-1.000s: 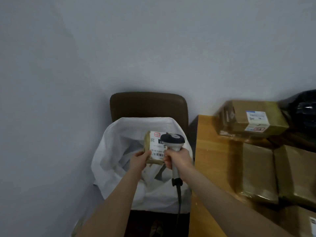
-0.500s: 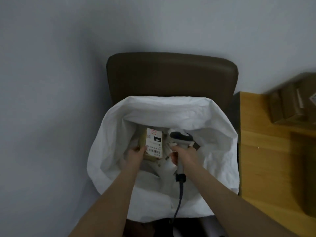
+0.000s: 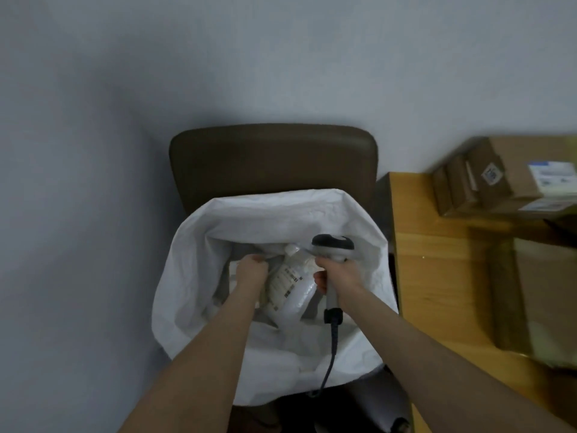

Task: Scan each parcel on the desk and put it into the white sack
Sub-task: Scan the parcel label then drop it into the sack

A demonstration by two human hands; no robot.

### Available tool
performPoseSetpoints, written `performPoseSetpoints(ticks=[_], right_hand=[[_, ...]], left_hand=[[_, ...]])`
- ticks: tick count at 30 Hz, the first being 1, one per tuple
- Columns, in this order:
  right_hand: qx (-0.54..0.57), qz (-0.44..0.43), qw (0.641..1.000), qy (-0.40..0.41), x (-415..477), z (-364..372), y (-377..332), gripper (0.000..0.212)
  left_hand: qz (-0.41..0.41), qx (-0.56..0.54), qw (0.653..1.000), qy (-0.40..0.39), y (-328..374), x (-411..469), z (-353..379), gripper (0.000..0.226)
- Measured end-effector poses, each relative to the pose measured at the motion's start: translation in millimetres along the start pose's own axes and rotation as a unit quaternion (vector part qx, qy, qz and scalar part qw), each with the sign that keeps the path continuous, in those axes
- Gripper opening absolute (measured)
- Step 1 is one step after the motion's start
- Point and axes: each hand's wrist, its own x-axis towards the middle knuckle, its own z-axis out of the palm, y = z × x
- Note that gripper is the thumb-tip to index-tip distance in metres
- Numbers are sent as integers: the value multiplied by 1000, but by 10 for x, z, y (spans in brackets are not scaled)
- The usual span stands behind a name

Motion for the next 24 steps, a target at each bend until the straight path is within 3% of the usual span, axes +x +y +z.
performPoseSetpoints(ticks=[3, 7, 14, 24], right_hand=[[4, -15, 1000, 13, -285, -252, -236, 18], [15, -46, 998, 32, -650, -710, -497, 17], [51, -95, 989, 101, -1052, -1863, -729, 21], [83, -113, 979, 149, -1100, -3355, -872, 14]], left_hand=[[39, 2, 999, -37, 494, -463, 102, 15], [70, 42, 995, -62, 1009, -939, 333, 39], [170, 72, 977, -104, 1545, -1800, 1086, 42], [201, 41, 969, -135, 1927, -2886, 2275, 41]])
